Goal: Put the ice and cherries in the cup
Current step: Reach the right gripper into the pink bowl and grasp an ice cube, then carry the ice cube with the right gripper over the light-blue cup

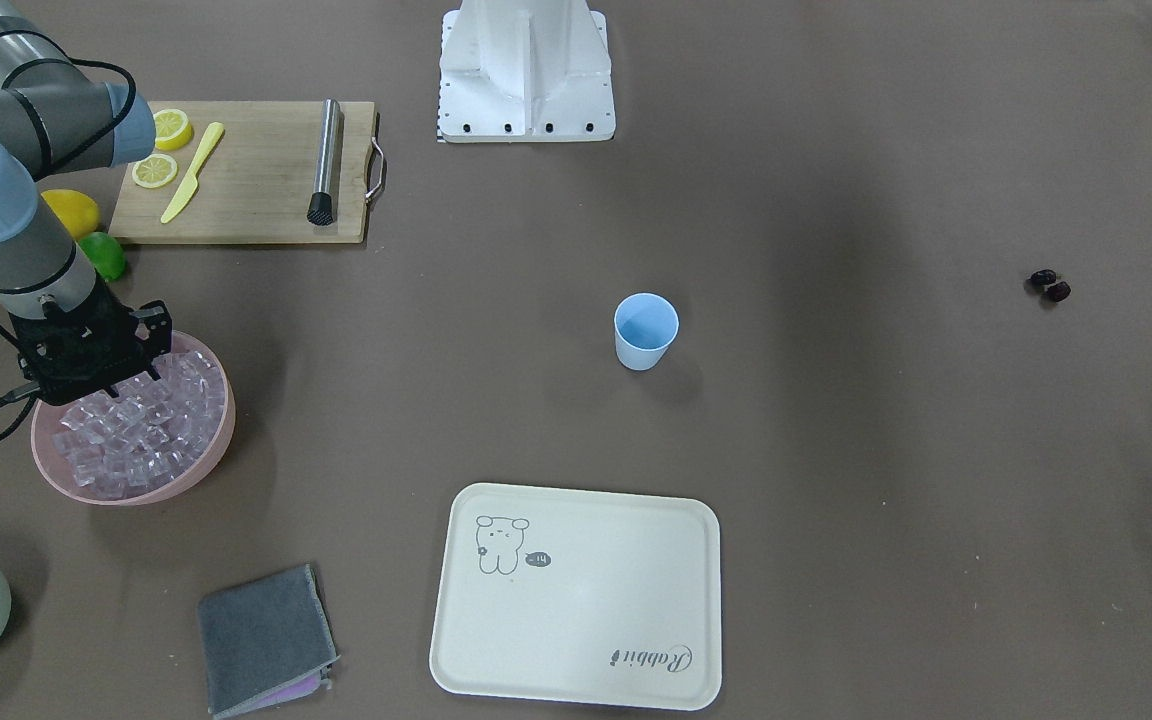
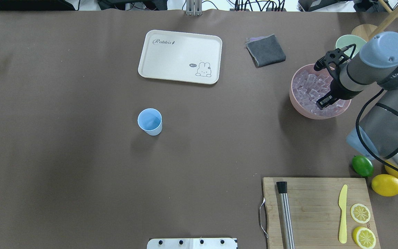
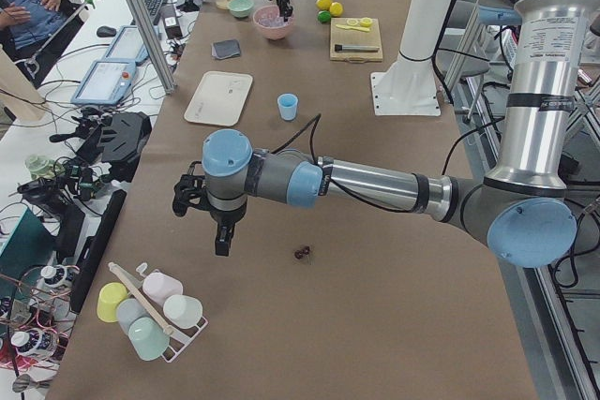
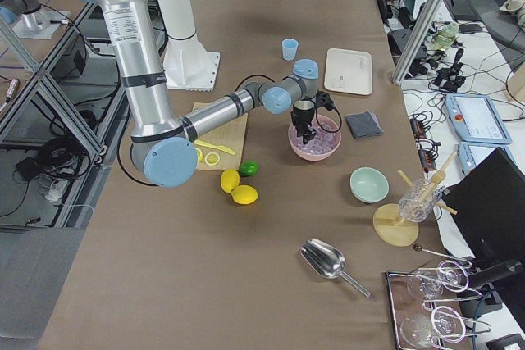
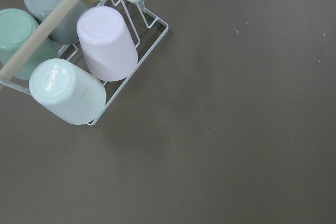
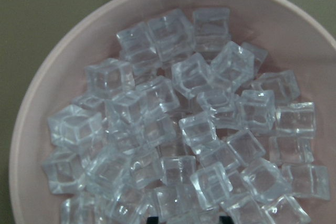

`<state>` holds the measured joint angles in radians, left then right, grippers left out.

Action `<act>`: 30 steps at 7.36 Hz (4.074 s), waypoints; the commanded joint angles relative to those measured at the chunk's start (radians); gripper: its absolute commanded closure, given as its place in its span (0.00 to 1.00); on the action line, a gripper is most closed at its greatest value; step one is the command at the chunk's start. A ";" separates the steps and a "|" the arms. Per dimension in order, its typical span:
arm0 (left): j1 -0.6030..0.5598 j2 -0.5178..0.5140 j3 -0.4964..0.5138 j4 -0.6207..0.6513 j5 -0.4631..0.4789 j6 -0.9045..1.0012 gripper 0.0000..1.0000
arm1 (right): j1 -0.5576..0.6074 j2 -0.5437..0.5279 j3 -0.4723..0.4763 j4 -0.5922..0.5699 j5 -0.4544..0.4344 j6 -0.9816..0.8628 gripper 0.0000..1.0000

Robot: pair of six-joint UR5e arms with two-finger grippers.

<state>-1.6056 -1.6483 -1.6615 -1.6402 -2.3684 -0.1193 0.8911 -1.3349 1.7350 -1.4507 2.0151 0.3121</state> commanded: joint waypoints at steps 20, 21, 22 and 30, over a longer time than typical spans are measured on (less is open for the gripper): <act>-0.016 -0.011 -0.006 0.000 -0.002 -0.003 0.02 | 0.097 0.385 -0.062 -0.386 0.071 0.016 0.79; -0.017 -0.011 -0.007 0.000 -0.002 -0.003 0.02 | 0.085 0.423 -0.061 -0.392 0.073 0.106 0.79; -0.017 -0.013 -0.008 0.000 -0.002 -0.003 0.02 | 0.037 0.489 -0.063 -0.395 0.073 0.246 0.79; -0.017 -0.008 -0.014 -0.001 -0.002 0.000 0.02 | -0.385 0.944 -0.479 -0.148 -0.200 0.851 0.78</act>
<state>-1.6226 -1.6594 -1.6752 -1.6411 -2.3696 -0.1205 0.5262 -0.3899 1.2756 -1.6359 1.8391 1.1531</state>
